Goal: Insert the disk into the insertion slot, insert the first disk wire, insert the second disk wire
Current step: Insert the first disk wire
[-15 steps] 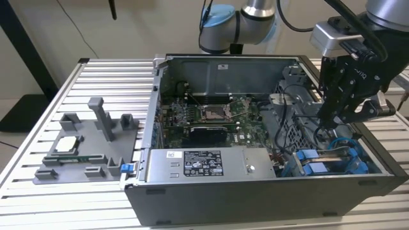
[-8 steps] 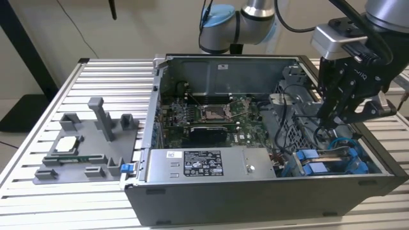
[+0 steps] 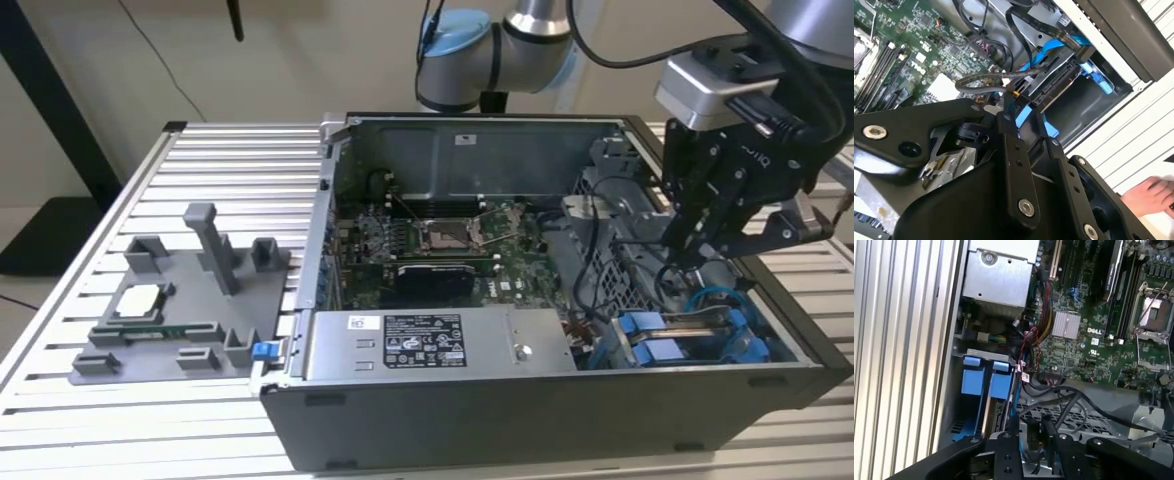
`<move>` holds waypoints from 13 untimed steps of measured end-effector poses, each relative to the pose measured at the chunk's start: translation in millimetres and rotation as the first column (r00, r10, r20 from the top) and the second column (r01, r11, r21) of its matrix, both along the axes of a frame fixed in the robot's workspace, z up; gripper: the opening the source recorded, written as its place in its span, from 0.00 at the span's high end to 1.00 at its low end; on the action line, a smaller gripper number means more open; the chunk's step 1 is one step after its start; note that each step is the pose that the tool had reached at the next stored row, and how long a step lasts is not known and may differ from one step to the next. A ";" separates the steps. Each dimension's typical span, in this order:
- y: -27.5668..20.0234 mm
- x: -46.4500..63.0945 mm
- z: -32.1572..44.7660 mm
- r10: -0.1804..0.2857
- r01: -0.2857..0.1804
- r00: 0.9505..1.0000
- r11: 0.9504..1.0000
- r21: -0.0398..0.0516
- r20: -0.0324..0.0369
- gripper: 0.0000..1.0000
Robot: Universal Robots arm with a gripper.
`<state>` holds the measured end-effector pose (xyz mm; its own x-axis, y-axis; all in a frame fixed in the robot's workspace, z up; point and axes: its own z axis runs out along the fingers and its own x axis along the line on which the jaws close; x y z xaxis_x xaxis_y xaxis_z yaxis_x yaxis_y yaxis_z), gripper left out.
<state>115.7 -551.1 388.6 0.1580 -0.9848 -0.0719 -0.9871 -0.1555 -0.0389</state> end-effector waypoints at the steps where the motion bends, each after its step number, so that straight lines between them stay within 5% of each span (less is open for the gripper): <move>1: 0.0 1.0 0.0 0.003 -0.003 1.000 1.000 0.002 0.000 0.00; 9: 0.0 1.7 -0.8 0.008 -0.008 1.000 1.000 0.003 0.000 0.00; 10: 0.1 1.7 -1.0 0.008 -0.008 1.000 1.000 0.003 0.000 1.00; 13: 0.0 1.7 -1.6 0.008 -0.008 1.000 1.000 0.003 0.000 1.00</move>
<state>117.4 -551.0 387.0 0.1655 -0.9834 -0.0745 -0.9859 -0.1630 -0.0393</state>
